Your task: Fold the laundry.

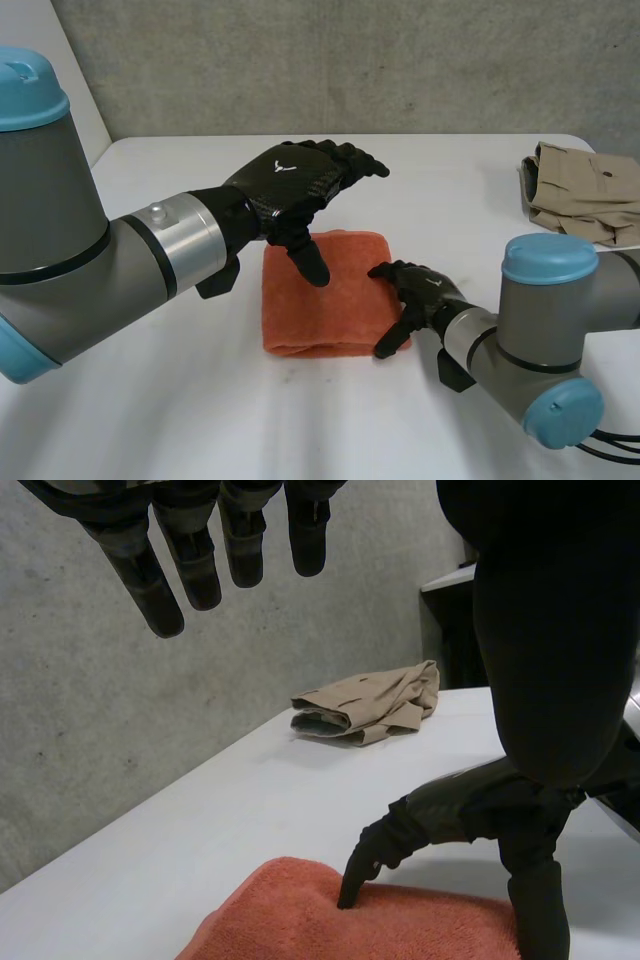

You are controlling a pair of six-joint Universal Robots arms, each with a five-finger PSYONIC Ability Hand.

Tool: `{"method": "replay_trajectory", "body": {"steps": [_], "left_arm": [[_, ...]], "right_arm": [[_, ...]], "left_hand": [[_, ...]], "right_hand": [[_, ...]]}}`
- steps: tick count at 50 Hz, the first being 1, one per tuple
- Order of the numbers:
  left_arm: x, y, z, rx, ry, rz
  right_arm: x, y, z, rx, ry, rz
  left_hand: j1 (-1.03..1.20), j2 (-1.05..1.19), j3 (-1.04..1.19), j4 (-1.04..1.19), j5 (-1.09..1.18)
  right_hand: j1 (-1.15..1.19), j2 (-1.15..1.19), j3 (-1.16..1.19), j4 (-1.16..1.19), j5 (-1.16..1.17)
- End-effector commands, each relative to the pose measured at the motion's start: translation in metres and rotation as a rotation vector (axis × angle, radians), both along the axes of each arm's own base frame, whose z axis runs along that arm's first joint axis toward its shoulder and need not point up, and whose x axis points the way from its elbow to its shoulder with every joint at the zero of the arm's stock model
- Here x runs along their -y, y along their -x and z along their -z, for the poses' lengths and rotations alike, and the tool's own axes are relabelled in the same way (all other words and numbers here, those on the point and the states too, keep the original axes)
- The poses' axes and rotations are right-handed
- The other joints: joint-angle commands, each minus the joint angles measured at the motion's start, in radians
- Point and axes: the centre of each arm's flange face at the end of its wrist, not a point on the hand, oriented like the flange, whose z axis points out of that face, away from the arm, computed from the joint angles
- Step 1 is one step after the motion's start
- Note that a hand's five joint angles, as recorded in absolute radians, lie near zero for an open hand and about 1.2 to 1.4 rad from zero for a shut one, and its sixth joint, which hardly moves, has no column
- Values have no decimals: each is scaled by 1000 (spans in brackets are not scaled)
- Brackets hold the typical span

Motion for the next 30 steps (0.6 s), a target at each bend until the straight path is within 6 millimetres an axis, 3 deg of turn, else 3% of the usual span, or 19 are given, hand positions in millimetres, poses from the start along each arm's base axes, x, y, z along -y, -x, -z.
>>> {"method": "replay_trajectory", "body": {"steps": [1, 12, 30], "left_arm": [[0, 0, 0, 0, -1, -1], [1, 1, 3, 3, -6, -1], [3, -1, 4, 5, -9, -7]], "right_arm": [[0, -10, 5, 0, 3, -22], [-1, -25, 8, 8, 16, -57], [12, -41, 14, 13, 48, -55]], "left_hand": [[28, 14, 7, 16, -1], [28, 14, 7, 16, -1], [28, 14, 7, 16, -1]], "right_hand": [[45, 15, 18, -1, 3], [119, 88, 91, 73, 76], [503, 473, 476, 457, 461]]}}
